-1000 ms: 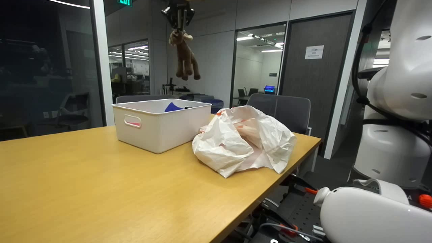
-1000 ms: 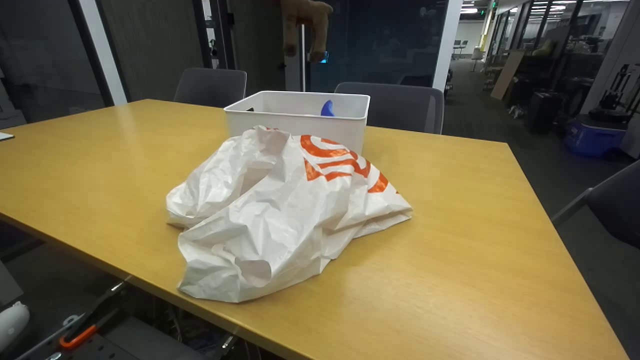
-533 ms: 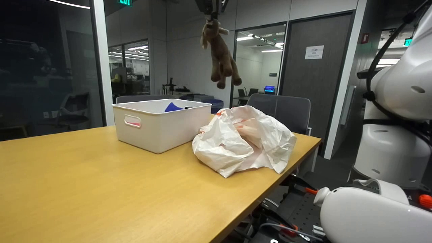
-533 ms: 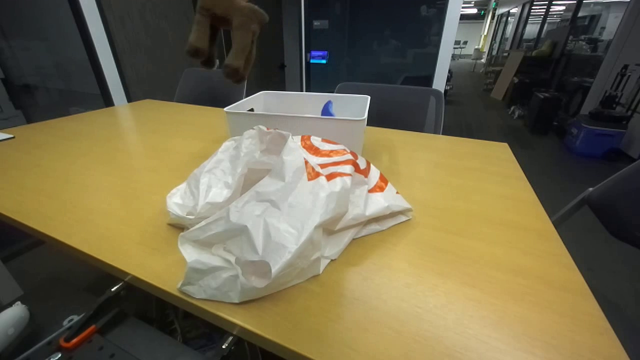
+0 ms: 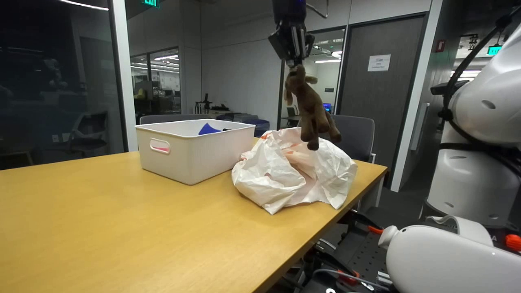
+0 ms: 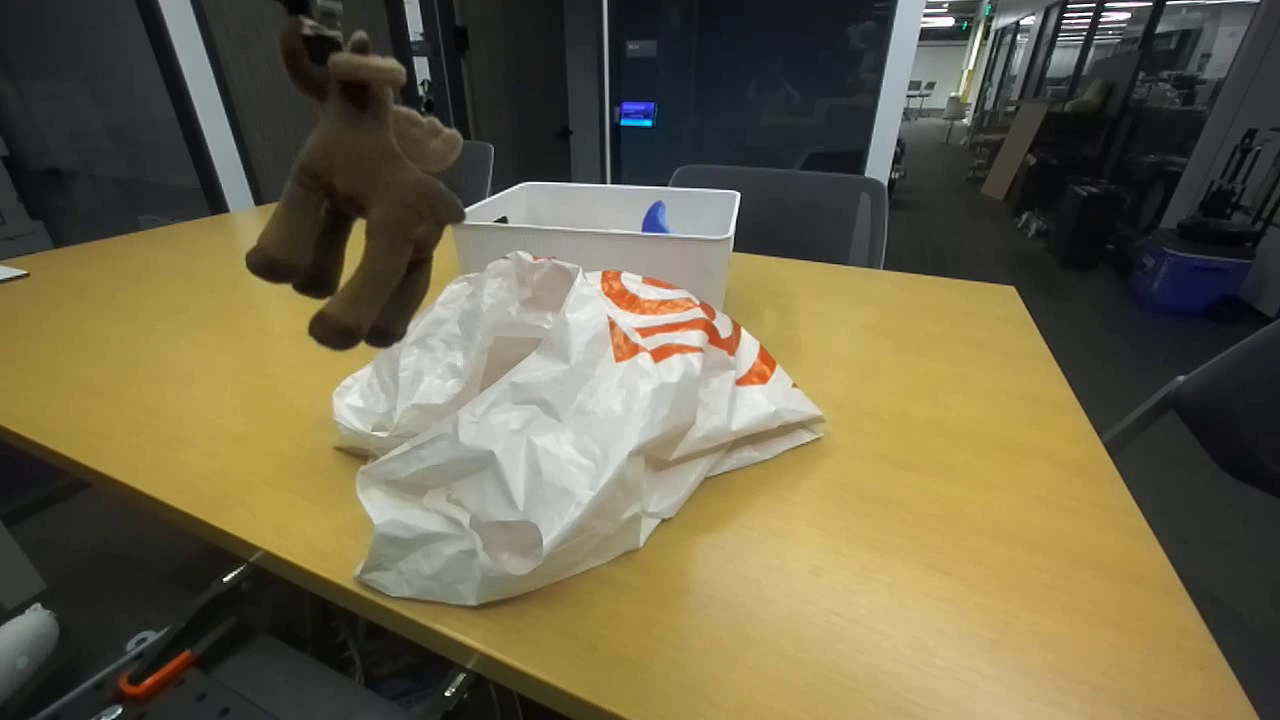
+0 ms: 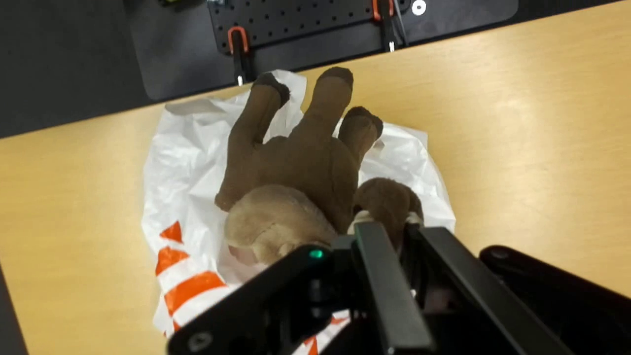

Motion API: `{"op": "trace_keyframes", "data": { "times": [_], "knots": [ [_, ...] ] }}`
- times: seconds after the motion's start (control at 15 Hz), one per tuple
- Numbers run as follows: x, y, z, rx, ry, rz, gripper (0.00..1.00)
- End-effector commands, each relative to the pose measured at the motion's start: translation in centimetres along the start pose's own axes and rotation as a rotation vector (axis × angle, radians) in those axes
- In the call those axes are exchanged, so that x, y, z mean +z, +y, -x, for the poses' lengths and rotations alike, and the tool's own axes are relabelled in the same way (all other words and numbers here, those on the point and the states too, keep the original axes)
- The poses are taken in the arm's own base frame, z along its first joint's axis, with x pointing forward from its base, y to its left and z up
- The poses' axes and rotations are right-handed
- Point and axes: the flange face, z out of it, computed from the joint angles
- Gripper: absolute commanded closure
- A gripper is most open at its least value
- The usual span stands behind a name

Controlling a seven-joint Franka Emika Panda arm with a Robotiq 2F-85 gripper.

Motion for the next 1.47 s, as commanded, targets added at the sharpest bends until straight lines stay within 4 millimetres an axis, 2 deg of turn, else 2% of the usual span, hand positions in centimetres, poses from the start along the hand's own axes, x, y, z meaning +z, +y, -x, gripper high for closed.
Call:
{"op": "trace_keyframes", "data": {
  "times": [0.0,0.13,0.27,0.47,0.6,0.93,1.13,1.4],
  "knots": [
    [5.7,2.5,-2.2,0.044,-0.112,-0.059,0.97],
    [8.9,3.8,-3.5,0.064,-0.147,-0.064,0.97],
    [11.1,4.6,-4.8,0.068,-0.15,-0.103,0.97],
    [11.6,4.3,-6.0,0.043,-0.111,-0.257,0.97],
    [11.7,4.4,-6.9,0.039,-0.059,-0.298,0.96],
    [16.0,6.2,-8.7,0.09,-0.074,-0.188,0.95],
    [18.6,7.5,-9.3,0.121,-0.1,-0.054,0.95],
    [19.8,7.1,-10.5,0.042,-0.048,0.117,0.95]
  ]
}}
